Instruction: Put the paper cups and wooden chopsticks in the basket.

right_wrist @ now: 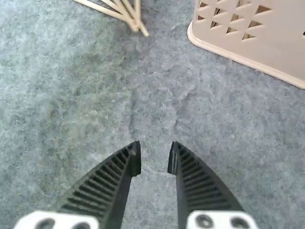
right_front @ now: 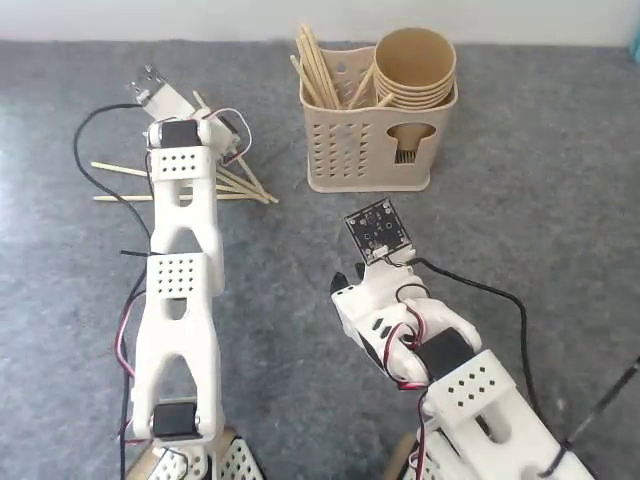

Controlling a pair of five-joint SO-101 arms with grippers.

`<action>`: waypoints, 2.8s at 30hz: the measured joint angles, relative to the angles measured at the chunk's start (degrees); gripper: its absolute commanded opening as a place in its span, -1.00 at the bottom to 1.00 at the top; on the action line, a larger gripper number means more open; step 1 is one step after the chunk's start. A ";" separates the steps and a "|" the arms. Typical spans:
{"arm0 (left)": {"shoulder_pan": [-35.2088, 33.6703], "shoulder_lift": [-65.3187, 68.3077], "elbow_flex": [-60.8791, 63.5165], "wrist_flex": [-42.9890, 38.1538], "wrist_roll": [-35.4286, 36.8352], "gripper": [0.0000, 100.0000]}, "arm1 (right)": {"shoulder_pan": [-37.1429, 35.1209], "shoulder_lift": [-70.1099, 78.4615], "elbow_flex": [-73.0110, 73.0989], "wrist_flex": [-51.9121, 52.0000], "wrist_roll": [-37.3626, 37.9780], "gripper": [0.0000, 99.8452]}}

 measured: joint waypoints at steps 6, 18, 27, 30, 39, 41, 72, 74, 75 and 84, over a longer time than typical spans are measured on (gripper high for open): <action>1.49 -0.09 1.32 1.85 -1.14 -0.78 | -0.09 0.00 0.00 0.00 0.00 -0.77; 1.58 -0.09 -2.02 8.70 -1.23 -0.98 | -0.09 0.00 0.00 0.00 0.00 -0.77; 1.67 -6.24 -2.02 14.68 -1.49 -0.98 | -0.09 0.00 0.00 0.00 0.00 -0.77; 1.85 -11.25 -2.02 14.95 -6.15 -0.98 | -0.09 0.00 0.00 -0.09 0.00 -0.77; 0.62 -19.43 -2.02 15.21 -13.89 -0.98 | -0.09 0.00 0.18 -0.70 0.00 -0.77; -0.44 -21.54 -2.02 15.21 -15.56 -0.98 | -0.09 0.00 0.18 -0.70 0.00 -0.77; 4.57 -87.91 57.49 0.18 -24.79 -0.98 | 0.00 -0.26 1.05 -1.93 0.00 -0.77; 5.98 -93.54 64.53 -4.75 -25.49 -0.98 | 0.00 -0.26 1.05 -1.93 0.00 -0.77; 6.77 -96.53 68.57 -7.82 -25.76 -0.98 | 0.00 -0.26 1.05 -1.93 0.00 -0.77; 13.71 -118.42 108.92 -49.85 -27.43 -0.98 | 0.00 -0.26 1.05 -1.93 0.00 -0.77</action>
